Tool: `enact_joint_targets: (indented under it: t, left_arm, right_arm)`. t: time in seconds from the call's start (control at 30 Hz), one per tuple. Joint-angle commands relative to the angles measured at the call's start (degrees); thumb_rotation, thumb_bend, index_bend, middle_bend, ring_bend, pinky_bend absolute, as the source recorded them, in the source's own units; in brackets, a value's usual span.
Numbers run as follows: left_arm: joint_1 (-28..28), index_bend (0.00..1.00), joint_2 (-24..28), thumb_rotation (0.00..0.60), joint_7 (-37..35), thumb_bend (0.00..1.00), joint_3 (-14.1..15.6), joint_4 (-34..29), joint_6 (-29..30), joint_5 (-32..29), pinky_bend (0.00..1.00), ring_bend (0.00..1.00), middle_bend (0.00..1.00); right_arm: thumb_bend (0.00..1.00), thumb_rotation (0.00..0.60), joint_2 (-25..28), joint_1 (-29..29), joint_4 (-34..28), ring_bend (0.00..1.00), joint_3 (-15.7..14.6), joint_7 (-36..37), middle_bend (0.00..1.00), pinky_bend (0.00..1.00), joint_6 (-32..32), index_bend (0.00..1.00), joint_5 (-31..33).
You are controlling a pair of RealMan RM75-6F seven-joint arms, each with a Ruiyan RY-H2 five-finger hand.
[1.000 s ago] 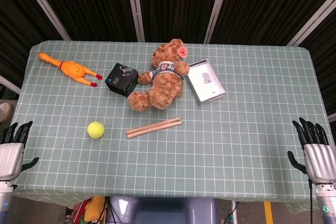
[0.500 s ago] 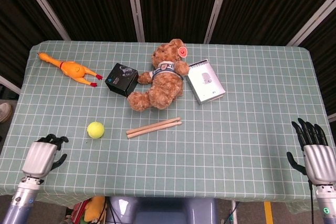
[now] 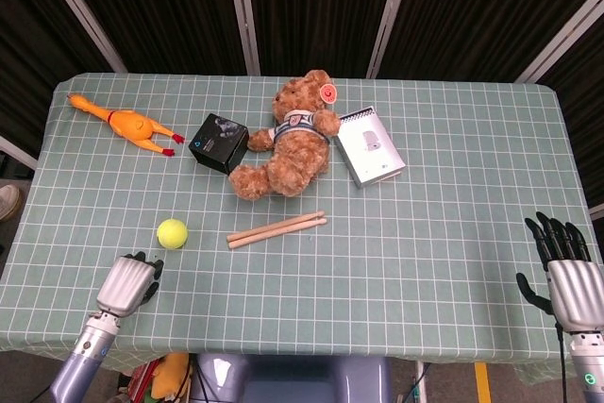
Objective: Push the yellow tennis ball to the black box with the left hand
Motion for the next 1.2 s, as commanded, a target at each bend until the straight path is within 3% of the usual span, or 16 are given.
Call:
enact_joint_targets:
  t: [0.03,0.3,1.2]
  left_arm:
    - [-0.8,0.6,-0.6,0.6,0.5,0.29,-0.8,0.6,-1.1,-0.8,0.67,0.48,0.76]
    - [-2.1,0.63,-1.6,0.6,1.9,0.29,-2.4,1.7,-3.6,-3.1,0.67,0.48,0.75]
    - [-8.2,0.54,-4.8,0.6,-0.9,0.29,-6.0,7.6,-9.4,-5.5,0.64,0.48,0.68]
  right_arm:
    - [0.4,0.6,0.1,-0.1,0.0,0.0,0.1,0.3,0.0,0.0,0.2,0.0,0.1]
    - [0.4,0.6,0.5,-0.2,0.2,0.0,0.3,1.4,0.0,0.0,0.5,0.0,0.1]
    - [0.4,0.6,1.2,-0.3,0.3,0.0,0.4,3.1,0.0,0.0,0.9,0.0,-0.1]
